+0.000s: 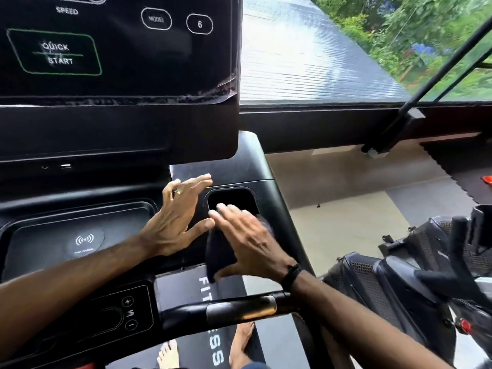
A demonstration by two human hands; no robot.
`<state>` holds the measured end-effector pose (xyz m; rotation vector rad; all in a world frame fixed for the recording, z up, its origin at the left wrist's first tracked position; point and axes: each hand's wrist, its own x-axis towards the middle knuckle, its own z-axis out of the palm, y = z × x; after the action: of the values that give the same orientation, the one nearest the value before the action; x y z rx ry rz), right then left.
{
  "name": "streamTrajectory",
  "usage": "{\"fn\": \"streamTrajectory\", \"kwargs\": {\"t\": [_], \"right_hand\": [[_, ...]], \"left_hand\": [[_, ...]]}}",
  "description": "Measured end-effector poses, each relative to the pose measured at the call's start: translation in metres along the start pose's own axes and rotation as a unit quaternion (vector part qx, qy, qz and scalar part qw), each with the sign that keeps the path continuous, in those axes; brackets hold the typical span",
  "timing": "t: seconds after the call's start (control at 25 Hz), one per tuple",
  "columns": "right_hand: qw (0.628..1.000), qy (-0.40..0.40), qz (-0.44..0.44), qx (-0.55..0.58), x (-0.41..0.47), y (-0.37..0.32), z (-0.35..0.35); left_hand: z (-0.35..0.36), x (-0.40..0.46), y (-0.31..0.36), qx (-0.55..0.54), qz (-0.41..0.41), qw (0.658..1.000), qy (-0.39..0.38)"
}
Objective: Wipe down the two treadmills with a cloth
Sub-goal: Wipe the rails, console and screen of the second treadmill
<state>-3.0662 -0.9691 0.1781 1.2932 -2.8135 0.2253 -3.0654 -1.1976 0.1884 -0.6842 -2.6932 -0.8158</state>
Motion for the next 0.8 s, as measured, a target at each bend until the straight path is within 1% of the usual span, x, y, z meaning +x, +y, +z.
{"fn": "streamTrajectory", "kwargs": {"t": [0.08, 0.12, 0.2, 0.28, 0.36, 0.44, 0.52, 0.64, 0.72, 0.8], "right_hand": [[0.999, 0.015, 0.02, -0.035, -0.009, 0.016, 0.005], [0.999, 0.015, 0.023, -0.04, -0.009, 0.012, 0.01], [0.999, 0.025, 0.039, -0.02, 0.0, -0.013, 0.018], [0.994, 0.04, 0.096, 0.013, 0.013, -0.044, 0.022], [0.989, 0.036, 0.138, 0.028, 0.019, -0.057, 0.022], [0.992, 0.042, 0.119, 0.027, 0.014, -0.048, 0.022], [0.997, 0.052, 0.059, 0.017, 0.002, -0.021, 0.016], [0.998, 0.035, -0.024, 0.042, -0.013, 0.018, 0.003], [0.996, 0.009, -0.029, 0.089, -0.019, 0.024, -0.002], [0.992, -0.004, -0.003, 0.128, -0.021, 0.016, -0.005]], "left_hand": [[-0.002, 0.001, 0.001, 0.007, -0.011, 1.0, -0.002], [-0.002, 0.001, 0.002, 0.007, -0.017, 1.0, -0.003], [-0.002, 0.0, 0.003, 0.009, -0.023, 1.0, 0.0], [-0.002, 0.001, 0.003, 0.014, -0.025, 1.0, -0.002], [-0.003, 0.002, 0.004, 0.017, -0.031, 0.999, -0.006], [-0.001, 0.002, 0.004, 0.024, -0.034, 0.999, -0.012], [0.0, 0.001, 0.005, 0.029, -0.03, 0.999, -0.013], [-0.001, 0.001, 0.005, 0.027, -0.032, 0.999, -0.017], [-0.001, 0.001, 0.004, 0.02, -0.04, 0.999, -0.013], [-0.001, 0.001, 0.005, 0.013, -0.044, 0.999, -0.008]]}}
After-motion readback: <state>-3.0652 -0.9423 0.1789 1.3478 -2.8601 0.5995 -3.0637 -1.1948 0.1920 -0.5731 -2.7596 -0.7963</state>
